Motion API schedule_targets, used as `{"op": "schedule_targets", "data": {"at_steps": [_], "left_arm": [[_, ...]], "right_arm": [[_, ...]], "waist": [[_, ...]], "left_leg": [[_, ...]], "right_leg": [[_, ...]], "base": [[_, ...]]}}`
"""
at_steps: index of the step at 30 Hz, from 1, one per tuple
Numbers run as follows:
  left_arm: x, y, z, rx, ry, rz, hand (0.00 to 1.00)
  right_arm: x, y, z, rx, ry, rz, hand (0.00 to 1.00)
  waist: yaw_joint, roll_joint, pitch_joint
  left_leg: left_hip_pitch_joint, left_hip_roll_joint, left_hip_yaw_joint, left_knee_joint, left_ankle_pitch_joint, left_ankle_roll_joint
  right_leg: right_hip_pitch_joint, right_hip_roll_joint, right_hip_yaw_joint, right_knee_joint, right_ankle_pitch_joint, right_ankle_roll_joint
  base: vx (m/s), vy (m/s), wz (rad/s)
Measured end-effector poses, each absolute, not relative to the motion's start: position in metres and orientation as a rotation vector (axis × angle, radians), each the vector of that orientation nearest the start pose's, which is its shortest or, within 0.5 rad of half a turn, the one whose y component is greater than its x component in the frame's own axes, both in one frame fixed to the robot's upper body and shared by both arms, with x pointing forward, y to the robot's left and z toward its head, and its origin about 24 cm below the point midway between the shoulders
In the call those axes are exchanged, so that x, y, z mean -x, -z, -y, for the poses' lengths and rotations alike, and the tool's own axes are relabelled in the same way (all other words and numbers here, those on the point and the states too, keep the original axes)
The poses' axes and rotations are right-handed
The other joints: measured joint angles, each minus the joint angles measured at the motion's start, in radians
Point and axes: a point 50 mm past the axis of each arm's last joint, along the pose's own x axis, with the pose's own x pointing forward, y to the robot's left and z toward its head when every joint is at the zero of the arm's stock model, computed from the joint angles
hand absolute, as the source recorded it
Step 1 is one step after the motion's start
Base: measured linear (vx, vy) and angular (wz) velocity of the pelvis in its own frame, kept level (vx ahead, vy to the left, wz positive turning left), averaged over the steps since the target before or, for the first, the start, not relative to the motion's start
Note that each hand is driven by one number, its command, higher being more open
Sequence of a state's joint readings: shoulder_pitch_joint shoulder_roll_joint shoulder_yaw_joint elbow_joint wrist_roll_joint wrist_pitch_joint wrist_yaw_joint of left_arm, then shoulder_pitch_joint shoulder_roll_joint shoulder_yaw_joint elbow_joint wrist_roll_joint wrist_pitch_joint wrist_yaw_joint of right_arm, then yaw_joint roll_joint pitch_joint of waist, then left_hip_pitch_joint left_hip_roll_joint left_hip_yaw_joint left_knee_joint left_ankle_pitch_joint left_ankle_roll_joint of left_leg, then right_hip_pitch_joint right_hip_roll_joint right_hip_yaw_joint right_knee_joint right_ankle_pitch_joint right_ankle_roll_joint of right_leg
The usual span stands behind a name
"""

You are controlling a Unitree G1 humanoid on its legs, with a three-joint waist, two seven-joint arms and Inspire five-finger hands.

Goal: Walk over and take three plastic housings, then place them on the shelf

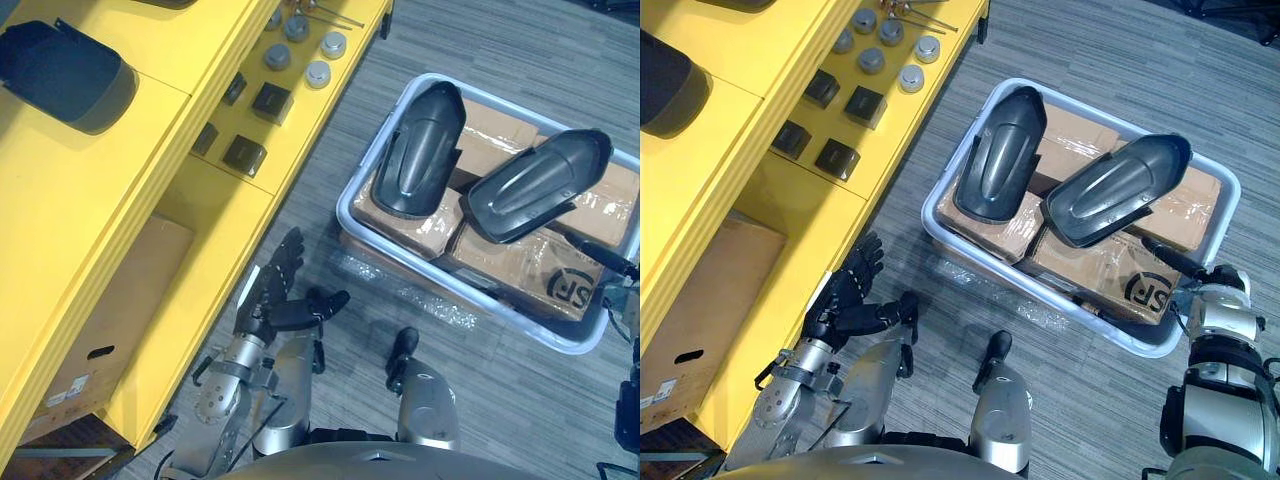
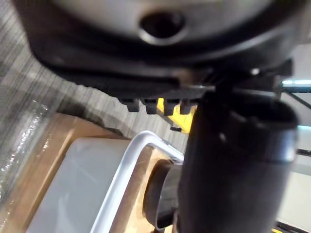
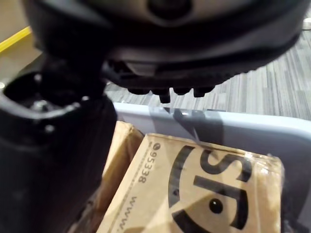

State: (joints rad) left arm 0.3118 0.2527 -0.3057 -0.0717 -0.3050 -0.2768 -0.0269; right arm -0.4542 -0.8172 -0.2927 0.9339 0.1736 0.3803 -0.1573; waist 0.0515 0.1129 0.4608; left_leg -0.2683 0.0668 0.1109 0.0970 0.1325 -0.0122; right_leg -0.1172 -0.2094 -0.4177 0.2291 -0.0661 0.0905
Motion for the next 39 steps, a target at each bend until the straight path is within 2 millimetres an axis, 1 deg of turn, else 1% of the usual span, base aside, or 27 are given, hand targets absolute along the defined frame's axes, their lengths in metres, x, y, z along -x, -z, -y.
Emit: {"op": "schedule_targets", "data": {"at_steps": [3, 6, 8, 9, 11, 13, 14, 16, 18, 19, 21, 24, 27, 30, 32, 34, 35, 36, 37, 39], "left_arm": [[-0.177, -0.010, -0.138, 0.139, 0.217, -0.041, 1.00], [-0.176, -0.009, -0.135, 0.145, 0.225, -0.046, 1.00], [-0.175, -0.008, -0.132, 0.149, 0.223, -0.050, 1.00], [-0.175, -0.008, -0.133, 0.150, 0.221, -0.050, 1.00], [-0.175, -0.008, -0.133, 0.150, 0.210, -0.050, 1.00], [-0.175, -0.008, -0.133, 0.151, 0.204, -0.051, 1.00], [-0.176, -0.008, -0.133, 0.153, 0.202, -0.051, 1.00], [-0.176, -0.008, -0.133, 0.154, 0.201, -0.049, 1.00], [-0.176, -0.009, -0.132, 0.167, 0.197, -0.047, 1.00], [-0.176, -0.009, -0.132, 0.171, 0.196, -0.048, 1.00], [-0.177, -0.009, -0.132, 0.181, 0.192, -0.048, 1.00], [-0.177, -0.005, -0.131, 0.182, 0.189, -0.061, 1.00], [-0.177, -0.001, -0.132, 0.178, 0.186, -0.080, 1.00], [-0.180, 0.002, -0.129, 0.181, 0.191, -0.089, 1.00], [-0.184, 0.002, -0.123, 0.214, 0.197, -0.086, 1.00], [-0.188, 0.002, -0.117, 0.225, 0.215, -0.085, 1.00], [-0.190, 0.001, -0.113, 0.231, 0.226, -0.083, 1.00], [-0.191, 0.001, -0.110, 0.242, 0.226, -0.080, 1.00], [-0.191, 0.001, -0.110, 0.245, 0.222, -0.080, 1.00], [-0.192, 0.004, -0.107, 0.251, 0.210, -0.093, 1.00]], "right_arm": [[-0.251, -0.082, 0.434, 0.272, 0.870, -0.530, 1.00], [-0.262, -0.102, 0.432, 0.305, 0.889, -0.380, 1.00], [-0.275, -0.134, 0.422, 0.351, 0.903, -0.188, 1.00], [-0.278, -0.143, 0.419, 0.362, 0.901, -0.132, 1.00], [-0.285, -0.175, 0.403, 0.391, 0.893, 0.060, 1.00], [-0.288, -0.188, 0.392, 0.391, 0.877, 0.158, 1.00], [-0.290, -0.190, 0.385, 0.376, 0.869, 0.194, 1.00], [-0.292, -0.186, 0.377, 0.356, 0.855, 0.209, 1.00], [-0.291, -0.167, 0.372, 0.335, 0.848, 0.162, 1.00], [-0.291, -0.162, 0.371, 0.329, 0.847, 0.141, 1.00], [-0.289, -0.143, 0.368, 0.311, 0.843, 0.063, 1.00], [-0.290, -0.130, 0.366, 0.291, 0.843, -0.006, 1.00], [-0.291, -0.127, 0.366, 0.288, 0.849, -0.030, 1.00], [-0.297, -0.127, 0.368, 0.272, 0.872, -0.060, 1.00], [-0.301, -0.126, 0.370, 0.255, 0.900, -0.099, 1.00], [-0.303, -0.128, 0.375, 0.265, 0.919, -0.131, 1.00], [-0.302, -0.132, 0.382, 0.294, 0.935, -0.150, 1.00], [-0.304, -0.141, 0.387, 0.308, 0.953, -0.155, 1.00], [-0.304, -0.144, 0.389, 0.308, 0.960, -0.155, 1.00], [-0.306, -0.163, 0.399, 0.334, 1.008, -0.147, 1.00]], "waist": [[0.000, 0.006, -0.004], [-0.001, 0.017, -0.010], [-0.002, 0.026, -0.016], [-0.004, 0.027, -0.017], [-0.005, 0.027, -0.017], [-0.005, 0.027, -0.017], [-0.004, 0.027, -0.017], [-0.007, 0.027, -0.017], [-0.009, 0.026, -0.016], [-0.010, 0.026, -0.016], [-0.013, 0.026, -0.016], [-0.022, 0.026, -0.016], [-0.024, 0.026, -0.016], [-0.020, 0.028, -0.016], [-0.020, 0.034, -0.017], [-0.012, 0.049, -0.012], [0.000, 0.066, -0.010], [0.002, 0.085, -0.006], [0.004, 0.091, -0.007], [0.016, 0.124, -0.008]], "left_leg": [[0.001, -0.001, 0.000, -0.010, 0.008, 0.001], [0.016, -0.004, 0.004, -0.034, 0.019, 0.004], [0.017, -0.006, 0.010, -0.046, 0.024, 0.007], [0.017, -0.006, 0.013, -0.051, 0.027, 0.008], [0.017, -0.006, 0.022, -0.054, 0.030, 0.008], [0.021, -0.006, 0.024, -0.055, 0.034, 0.008], [0.032, -0.006, 0.029, -0.067, 0.038, 0.007], [0.036, -0.007, 0.031, -0.074, 0.040, 0.007], [0.038, -0.008, 0.031, -0.086, 0.045, 0.007], [0.038, -0.008, 0.031, -0.086, 0.045, 0.007], [0.039, -0.009, 0.032, -0.087, 0.045, 0.007], [0.040, -0.009, 0.034, -0.086, 0.045, 0.007], [0.039, -0.009, 0.038, -0.085, 0.045, 0.007], [0.023, -0.010, 0.046, -0.079, 0.044, 0.007], [-0.009, -0.010, 0.043, -0.051, 0.042, 0.009], [-0.030, -0.010, 0.041, -0.027, 0.036, 0.013], [-0.045, -0.011, 0.040, -0.015, 0.033, 0.015], [-0.061, -0.012, 0.038, -0.005, 0.028, 0.019], [-0.067, -0.012, 0.037, -0.002, 0.028, 0.019], [-0.093, -0.020, 0.031, 0.005, 0.028, 0.019]], "right_leg": [[-0.005, -0.003, 0.000, 0.004, 0.000, 0.000], [-0.008, -0.012, 0.004, 0.014, -0.001, 0.002], [-0.021, -0.015, 0.014, 0.019, 0.000, 0.004], [-0.025, -0.016, 0.015, 0.021, 0.000, 0.005], [-0.035, -0.018, 0.024, 0.030, 0.000, 0.005], [-0.037, -0.018, 0.030, 0.032, 0.000, 0.005], [-0.036, -0.018, 0.036, 0.033, 0.000, 0.005], [-0.036, -0.019, 0.038, 0.033, 0.000, 0.005], [-0.038, -0.019, 0.037, 0.033, 0.000, 0.005], [-0.038, -0.019, 0.037, 0.033, 0.000, 0.005], [-0.039, -0.020, 0.038, 0.033, 0.001, 0.005], [-0.040, -0.021, 0.042, 0.034, 0.001, 0.006], [-0.045, -0.021, 0.046, 0.037, 0.001, 0.006], [-0.077, -0.027, 0.061, 0.058, -0.001, 0.004], [-0.100, -0.031, 0.062, 0.070, -0.001, 0.004], [-0.114, -0.035, 0.063, 0.082, -0.001, 0.004], [-0.126, -0.038, 0.065, 0.088, 0.000, 0.005], [-0.137, -0.039, 0.064, 0.091, 0.001, 0.006], [-0.143, -0.041, 0.064, 0.094, 0.001, 0.007], [-0.172, -0.051, 0.061, 0.109, 0.001, 0.007]], "base": [[0.00, 0.000, 0.00], [-0.01, -0.002, -0.01], [-0.02, -0.003, -0.09], [-0.02, -0.009, -0.11], [-0.01, -0.016, -0.08], [0.01, -0.022, -0.09], [0.01, -0.027, -0.09], [0.00, -0.010, -0.04], [0.00, 0.000, 0.00], [0.00, 0.000, 0.00], [0.00, 0.000, 0.00], [0.00, -0.006, -0.01], [0.01, -0.018, -0.07], [0.00, -0.012, -0.09], [-0.01, -0.007, 0.02], [-0.03, -0.007, 0.03], [-0.03, 0.002, 0.03], [-0.04, 0.005, 0.03], [-0.06, 0.012, 0.06], [-0.06, 0.017, 0.08]]}}
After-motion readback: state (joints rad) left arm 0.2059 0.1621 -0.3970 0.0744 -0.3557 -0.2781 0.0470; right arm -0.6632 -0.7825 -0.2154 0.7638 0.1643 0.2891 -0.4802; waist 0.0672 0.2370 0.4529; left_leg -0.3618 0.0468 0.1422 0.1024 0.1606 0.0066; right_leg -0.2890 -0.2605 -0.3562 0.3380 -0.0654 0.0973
